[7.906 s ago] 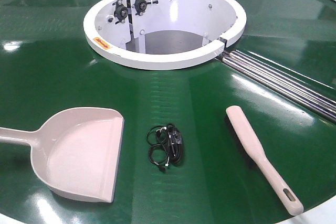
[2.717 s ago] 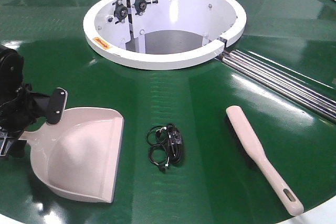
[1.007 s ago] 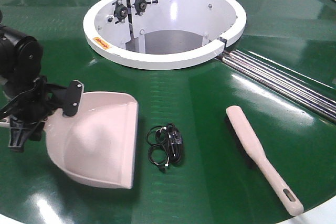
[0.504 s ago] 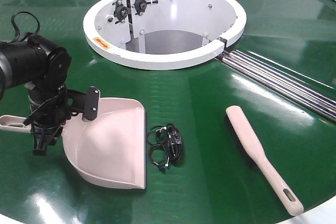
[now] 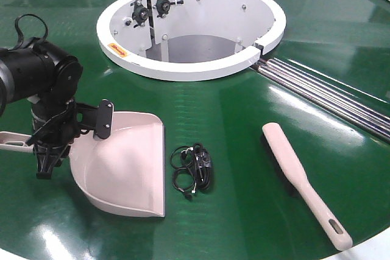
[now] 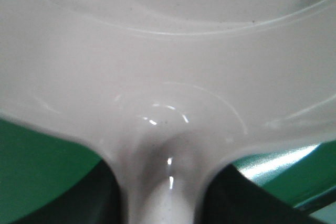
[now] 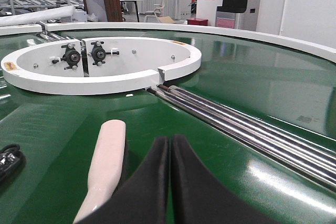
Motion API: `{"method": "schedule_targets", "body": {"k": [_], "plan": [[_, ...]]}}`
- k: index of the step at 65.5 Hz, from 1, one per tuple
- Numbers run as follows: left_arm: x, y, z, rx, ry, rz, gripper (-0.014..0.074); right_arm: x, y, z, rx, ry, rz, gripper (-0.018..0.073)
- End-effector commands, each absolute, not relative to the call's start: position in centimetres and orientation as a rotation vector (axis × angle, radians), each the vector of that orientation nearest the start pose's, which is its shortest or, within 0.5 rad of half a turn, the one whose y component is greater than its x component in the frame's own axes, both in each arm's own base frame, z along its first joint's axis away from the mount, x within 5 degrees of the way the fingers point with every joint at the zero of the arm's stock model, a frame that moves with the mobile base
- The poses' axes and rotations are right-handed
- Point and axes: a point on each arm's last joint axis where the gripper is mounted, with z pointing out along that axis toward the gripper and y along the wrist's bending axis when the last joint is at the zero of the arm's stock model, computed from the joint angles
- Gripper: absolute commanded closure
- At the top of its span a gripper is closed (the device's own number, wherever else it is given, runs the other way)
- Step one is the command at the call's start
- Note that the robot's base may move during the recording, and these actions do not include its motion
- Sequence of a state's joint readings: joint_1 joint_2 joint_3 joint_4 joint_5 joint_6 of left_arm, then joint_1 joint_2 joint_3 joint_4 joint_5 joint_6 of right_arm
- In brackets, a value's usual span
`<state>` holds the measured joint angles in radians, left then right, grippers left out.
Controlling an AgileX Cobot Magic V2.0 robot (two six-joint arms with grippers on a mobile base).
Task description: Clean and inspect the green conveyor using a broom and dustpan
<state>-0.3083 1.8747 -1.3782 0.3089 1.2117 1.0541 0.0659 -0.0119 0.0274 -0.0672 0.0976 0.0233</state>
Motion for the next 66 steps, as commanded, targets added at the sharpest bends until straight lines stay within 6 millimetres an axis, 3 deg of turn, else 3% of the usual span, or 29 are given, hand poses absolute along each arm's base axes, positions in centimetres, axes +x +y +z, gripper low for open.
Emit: {"method": "schedule_targets", "body": {"k": [1,66], "plan": [[34.47,-8.25,23.68,2.158,2.408,0.458,0.0603,5.59,0.33,20.18,-0.090,1.514,0.002,0.0568],[34.57,-8.35,23.27,2.164,2.416,0.441,0.0603,5.59,0.33,20.18,-0.090,1.514,0.002,0.0568]]}}
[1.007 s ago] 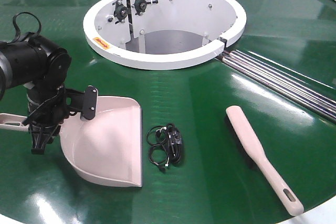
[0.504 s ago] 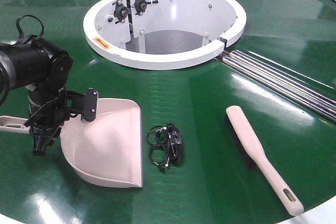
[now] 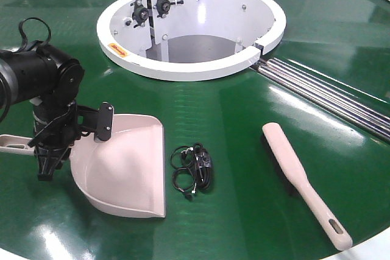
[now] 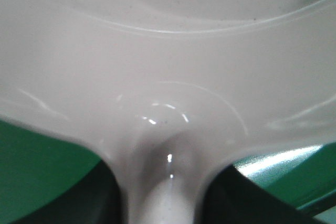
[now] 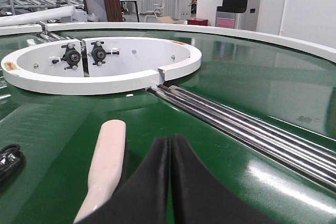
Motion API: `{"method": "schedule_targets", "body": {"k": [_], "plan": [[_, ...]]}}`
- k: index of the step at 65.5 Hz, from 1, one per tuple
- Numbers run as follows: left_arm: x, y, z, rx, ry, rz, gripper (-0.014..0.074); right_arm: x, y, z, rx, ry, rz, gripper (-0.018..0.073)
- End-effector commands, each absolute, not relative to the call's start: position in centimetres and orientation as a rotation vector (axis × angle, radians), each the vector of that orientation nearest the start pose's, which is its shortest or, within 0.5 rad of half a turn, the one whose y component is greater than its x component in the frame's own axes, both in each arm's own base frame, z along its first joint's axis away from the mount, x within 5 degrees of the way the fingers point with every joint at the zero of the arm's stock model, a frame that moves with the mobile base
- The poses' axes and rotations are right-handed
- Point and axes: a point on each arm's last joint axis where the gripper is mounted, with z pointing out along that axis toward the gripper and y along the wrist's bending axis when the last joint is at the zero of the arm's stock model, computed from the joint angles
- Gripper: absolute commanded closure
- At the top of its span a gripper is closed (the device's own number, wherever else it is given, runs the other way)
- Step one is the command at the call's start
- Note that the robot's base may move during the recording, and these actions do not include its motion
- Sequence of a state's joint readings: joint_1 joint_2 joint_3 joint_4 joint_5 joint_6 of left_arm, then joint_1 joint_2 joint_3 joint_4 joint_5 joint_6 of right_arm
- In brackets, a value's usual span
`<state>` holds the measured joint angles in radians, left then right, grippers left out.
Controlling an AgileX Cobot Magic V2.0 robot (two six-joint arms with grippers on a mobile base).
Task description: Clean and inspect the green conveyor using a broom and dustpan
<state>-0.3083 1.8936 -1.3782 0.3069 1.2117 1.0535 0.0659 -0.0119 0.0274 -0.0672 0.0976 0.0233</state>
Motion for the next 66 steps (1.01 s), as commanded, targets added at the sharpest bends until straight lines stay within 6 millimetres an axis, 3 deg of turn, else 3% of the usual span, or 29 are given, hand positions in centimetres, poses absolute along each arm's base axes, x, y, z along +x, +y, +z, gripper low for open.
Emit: {"method": "schedule_targets", "body": {"k": [1,46,57,66], "plan": [[34.6,-8.3,23.3,2.164,2.416,0.441,0.0603,5.6,0.3,20.2,-0.090,1.514,0.002,0.0568],[34.6,-8.3,23.3,2.164,2.416,0.441,0.0603,5.6,0.3,20.3,-0.094,1.505,-0.002,0.0568],[34.6,-8.3,23.3,2.164,2.416,0.441,0.0603,5.2,0.4,22.7,-0.078,1.296,0.024,0.0568],[34.6,-8.3,23.3,2.164,2.416,0.441,0.0603,4.9,0.3,26.1,-0.002,1.298,0.107,0.0568]]}}
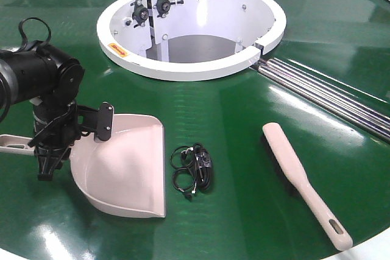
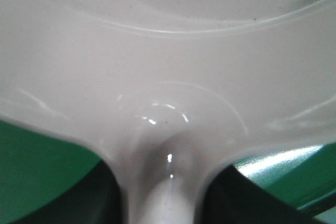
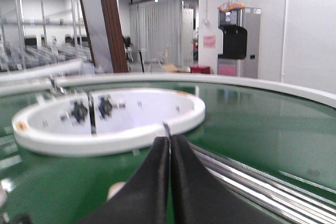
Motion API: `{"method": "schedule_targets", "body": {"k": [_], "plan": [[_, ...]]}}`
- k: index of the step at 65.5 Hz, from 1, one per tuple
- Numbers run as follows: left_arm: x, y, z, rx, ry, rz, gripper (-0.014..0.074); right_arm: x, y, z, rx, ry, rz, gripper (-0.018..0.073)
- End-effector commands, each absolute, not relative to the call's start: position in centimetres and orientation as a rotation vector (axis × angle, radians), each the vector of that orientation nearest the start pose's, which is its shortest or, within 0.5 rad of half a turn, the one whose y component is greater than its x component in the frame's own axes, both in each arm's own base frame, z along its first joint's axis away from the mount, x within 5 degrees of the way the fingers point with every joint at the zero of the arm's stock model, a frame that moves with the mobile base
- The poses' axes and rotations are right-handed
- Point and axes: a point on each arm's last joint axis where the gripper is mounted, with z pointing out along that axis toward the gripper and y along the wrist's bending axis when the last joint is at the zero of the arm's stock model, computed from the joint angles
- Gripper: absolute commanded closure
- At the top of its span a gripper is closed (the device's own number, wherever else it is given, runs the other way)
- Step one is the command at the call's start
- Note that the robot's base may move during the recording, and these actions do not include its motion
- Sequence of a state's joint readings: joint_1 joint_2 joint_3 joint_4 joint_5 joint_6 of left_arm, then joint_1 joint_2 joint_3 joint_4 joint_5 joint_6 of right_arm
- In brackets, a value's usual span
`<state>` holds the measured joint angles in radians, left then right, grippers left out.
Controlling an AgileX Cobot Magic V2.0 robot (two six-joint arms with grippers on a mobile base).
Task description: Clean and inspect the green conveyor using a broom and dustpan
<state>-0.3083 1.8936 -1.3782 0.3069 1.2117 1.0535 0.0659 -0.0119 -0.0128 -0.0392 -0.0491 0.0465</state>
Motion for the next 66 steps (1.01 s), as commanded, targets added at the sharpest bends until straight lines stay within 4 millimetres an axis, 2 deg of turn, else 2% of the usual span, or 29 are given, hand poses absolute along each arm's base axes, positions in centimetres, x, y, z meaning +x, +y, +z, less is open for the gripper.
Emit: {"method": "schedule_targets", "body": {"k": [1,10,18,26,42,53,66], "plan": [[34.6,-8.3,23.3,2.164,2.416,0.441,0.0603,4.8,0.3,26.8,0.001,1.300,0.111,0.0568],[34.6,-8.3,23.3,2.164,2.416,0.441,0.0603,6.0,0.4,30.6,0.005,1.511,0.103,0.0568],[34.6,-8.3,23.3,2.164,2.416,0.441,0.0603,8.1,0.5,32.3,0.017,1.763,0.110,0.0568],[34.6,-8.3,23.3,2.164,2.416,0.441,0.0603,10.0,0.6,32.7,0.014,1.932,0.094,0.0568],[34.6,-8.3,23.3,2.164,2.416,0.441,0.0603,12.8,0.9,31.2,0.030,2.120,0.107,0.0552],[34.6,-8.3,23.3,2.164,2.416,0.441,0.0603,14.3,1.0,31.2,-0.051,2.306,0.059,0.0440],[34.6,-8.3,23.3,2.164,2.416,0.441,0.0603,17.0,1.3,31.1,-0.063,2.441,0.064,0.0211]]}}
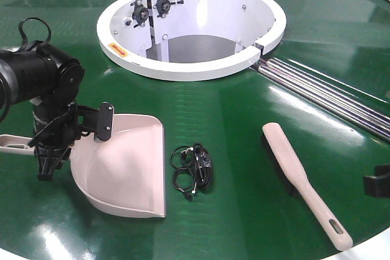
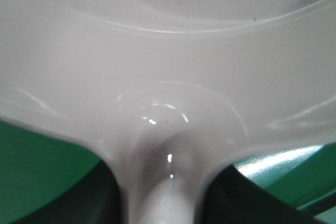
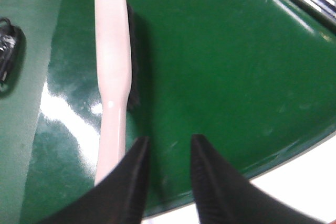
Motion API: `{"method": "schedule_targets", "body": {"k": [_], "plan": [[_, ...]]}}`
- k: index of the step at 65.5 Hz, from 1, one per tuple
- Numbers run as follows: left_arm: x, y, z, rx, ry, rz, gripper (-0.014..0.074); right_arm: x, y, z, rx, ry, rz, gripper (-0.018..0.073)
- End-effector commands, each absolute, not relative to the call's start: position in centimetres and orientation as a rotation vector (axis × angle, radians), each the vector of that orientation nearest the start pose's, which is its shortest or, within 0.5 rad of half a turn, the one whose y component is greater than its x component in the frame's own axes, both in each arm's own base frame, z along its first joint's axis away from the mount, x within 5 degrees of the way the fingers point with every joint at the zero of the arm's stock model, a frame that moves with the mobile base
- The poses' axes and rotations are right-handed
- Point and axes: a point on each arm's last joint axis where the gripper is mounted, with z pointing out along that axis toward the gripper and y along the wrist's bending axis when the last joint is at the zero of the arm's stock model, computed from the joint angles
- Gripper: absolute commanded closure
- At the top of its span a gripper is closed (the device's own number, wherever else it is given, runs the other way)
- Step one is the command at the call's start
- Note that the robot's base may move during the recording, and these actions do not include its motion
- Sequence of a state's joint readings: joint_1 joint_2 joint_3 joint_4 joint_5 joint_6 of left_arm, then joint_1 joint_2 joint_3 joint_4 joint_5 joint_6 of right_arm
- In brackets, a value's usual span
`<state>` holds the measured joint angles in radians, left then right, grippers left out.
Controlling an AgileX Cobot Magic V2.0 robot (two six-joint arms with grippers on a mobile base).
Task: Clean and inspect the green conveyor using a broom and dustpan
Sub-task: 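Reach the right gripper down and grasp the pink brush handle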
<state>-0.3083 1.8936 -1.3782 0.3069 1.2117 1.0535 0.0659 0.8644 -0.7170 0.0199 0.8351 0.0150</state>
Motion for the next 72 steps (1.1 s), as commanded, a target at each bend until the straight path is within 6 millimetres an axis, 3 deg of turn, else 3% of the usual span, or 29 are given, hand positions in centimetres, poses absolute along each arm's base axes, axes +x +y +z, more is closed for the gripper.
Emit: {"method": "schedule_targets", "body": {"k": [1,8,17,29,46,72], "plan": [[34.6,-8.3,23.3,2.164,2.416,0.441,0.0603,17.1,1.3,31.1,-0.070,2.445,0.064,0.0204],[34.6,-8.3,23.3,2.164,2.416,0.441,0.0603,18.6,2.6,31.1,-0.182,2.504,0.073,0.0095],[34.6,-8.3,23.3,2.164,2.416,0.441,0.0603,20.2,4.7,30.8,-0.299,2.564,0.092,0.0038],[34.6,-8.3,23.3,2.164,2.416,0.441,0.0603,22.8,6.5,30.0,-0.316,2.672,0.115,0.0032],[34.6,-8.3,23.3,2.164,2.416,0.441,0.0603,25.9,7.4,27.5,-0.350,2.838,0.080,0.0032],[34.6,-8.3,23.3,2.164,2.416,0.441,0.0603,28.4,8.0,21.9,-0.380,3.025,0.034,0.0033]]}}
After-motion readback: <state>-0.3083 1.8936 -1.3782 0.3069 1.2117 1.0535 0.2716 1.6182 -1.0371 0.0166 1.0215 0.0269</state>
